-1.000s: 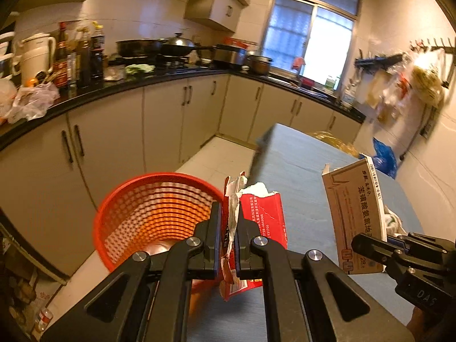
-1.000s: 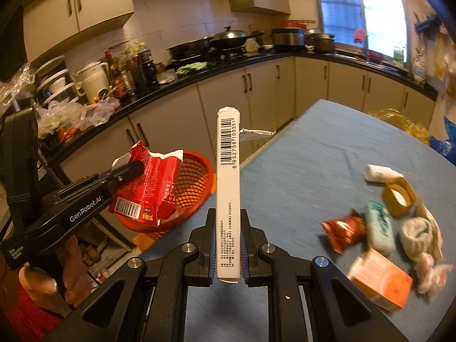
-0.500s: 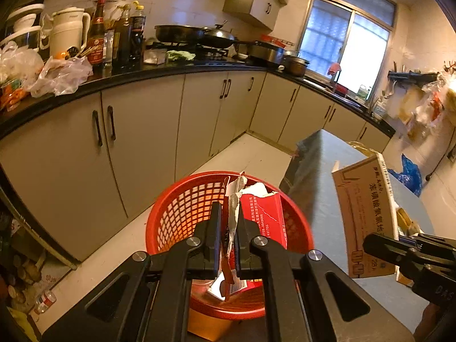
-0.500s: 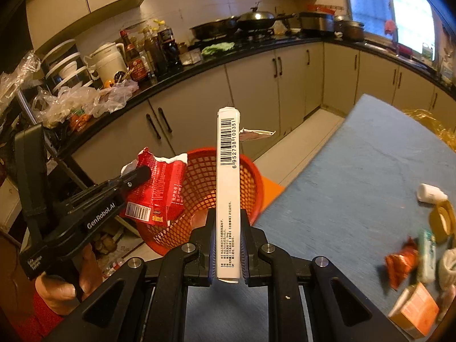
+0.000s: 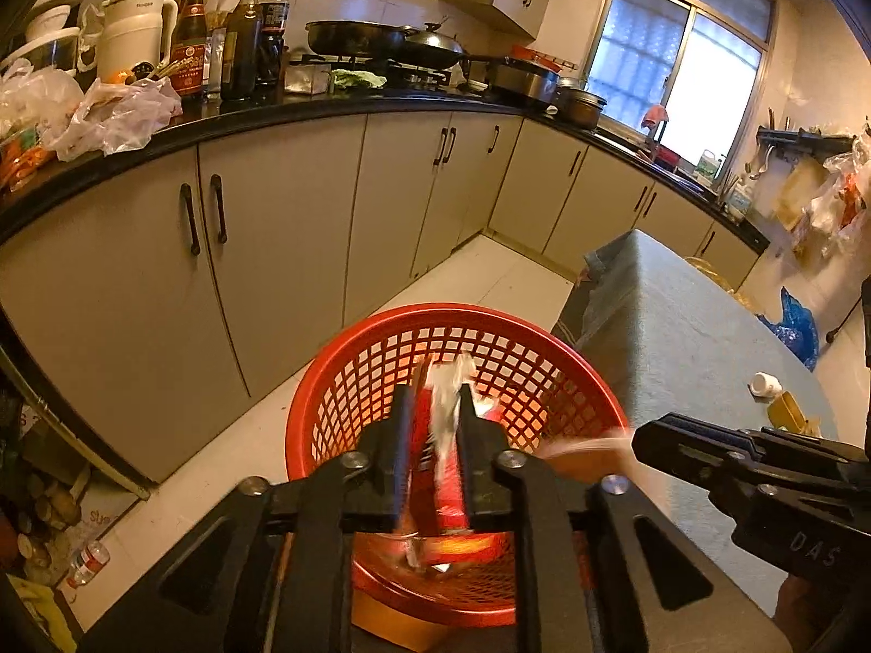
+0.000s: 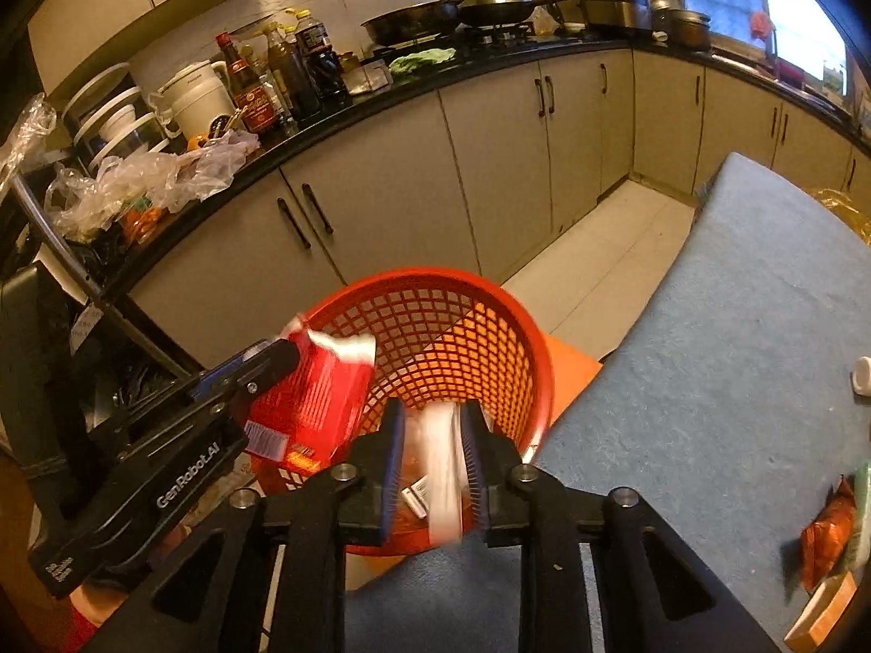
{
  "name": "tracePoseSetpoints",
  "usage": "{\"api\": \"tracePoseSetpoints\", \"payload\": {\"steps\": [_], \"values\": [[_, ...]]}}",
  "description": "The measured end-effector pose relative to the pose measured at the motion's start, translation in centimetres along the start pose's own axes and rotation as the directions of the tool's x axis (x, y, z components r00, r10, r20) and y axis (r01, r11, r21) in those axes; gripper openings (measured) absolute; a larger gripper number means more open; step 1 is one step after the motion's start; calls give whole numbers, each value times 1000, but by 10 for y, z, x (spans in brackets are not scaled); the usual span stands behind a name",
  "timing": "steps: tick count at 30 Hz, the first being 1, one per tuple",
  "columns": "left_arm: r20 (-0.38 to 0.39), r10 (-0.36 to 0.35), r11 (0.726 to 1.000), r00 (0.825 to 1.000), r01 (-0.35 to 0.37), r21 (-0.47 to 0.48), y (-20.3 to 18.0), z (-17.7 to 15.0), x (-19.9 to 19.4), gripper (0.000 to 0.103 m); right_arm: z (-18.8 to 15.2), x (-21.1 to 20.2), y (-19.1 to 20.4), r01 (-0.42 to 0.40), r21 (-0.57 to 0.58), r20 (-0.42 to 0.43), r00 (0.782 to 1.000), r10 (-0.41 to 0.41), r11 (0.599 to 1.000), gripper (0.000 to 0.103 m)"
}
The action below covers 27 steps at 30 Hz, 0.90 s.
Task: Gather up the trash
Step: 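Carry the red wrapper and white tube box to the wastebasket and release both, then move both open tools back over the remaining trash on the table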
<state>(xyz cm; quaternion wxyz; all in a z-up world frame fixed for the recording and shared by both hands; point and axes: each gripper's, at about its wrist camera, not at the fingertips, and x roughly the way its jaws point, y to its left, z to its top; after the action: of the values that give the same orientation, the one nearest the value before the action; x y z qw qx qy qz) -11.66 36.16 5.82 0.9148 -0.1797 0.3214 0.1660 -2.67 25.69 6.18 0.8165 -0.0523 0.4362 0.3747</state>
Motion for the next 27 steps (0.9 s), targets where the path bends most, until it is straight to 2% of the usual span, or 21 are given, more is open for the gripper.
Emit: {"api": "tracePoseSetpoints", "payload": {"steps": [2,4,10,18,27], "values": [[13,1,1000,1000,-1,4,-1,0,-4,31,-2,-9,-2,-2,0,16,1000,2,1000,23],[21,3,1000,1000,-4,5,-2,2,-7,37,-5,-21,-7,9,9,40,999,-10,1000,23],[32,-34,999,999,33,21,-19,2,-19,37,-18,-57,-27,16,56,83,996,-20,998,23],[4,-116,988,993,115,107,-72,-10,-26,40,-52,-97,-68,33,166,112,992,-52,986,24],[-69,-194,951,979,204,232,-150,-33,-19,41,-103,-148,-131,99,298,132,981,-144,950,25]]}}
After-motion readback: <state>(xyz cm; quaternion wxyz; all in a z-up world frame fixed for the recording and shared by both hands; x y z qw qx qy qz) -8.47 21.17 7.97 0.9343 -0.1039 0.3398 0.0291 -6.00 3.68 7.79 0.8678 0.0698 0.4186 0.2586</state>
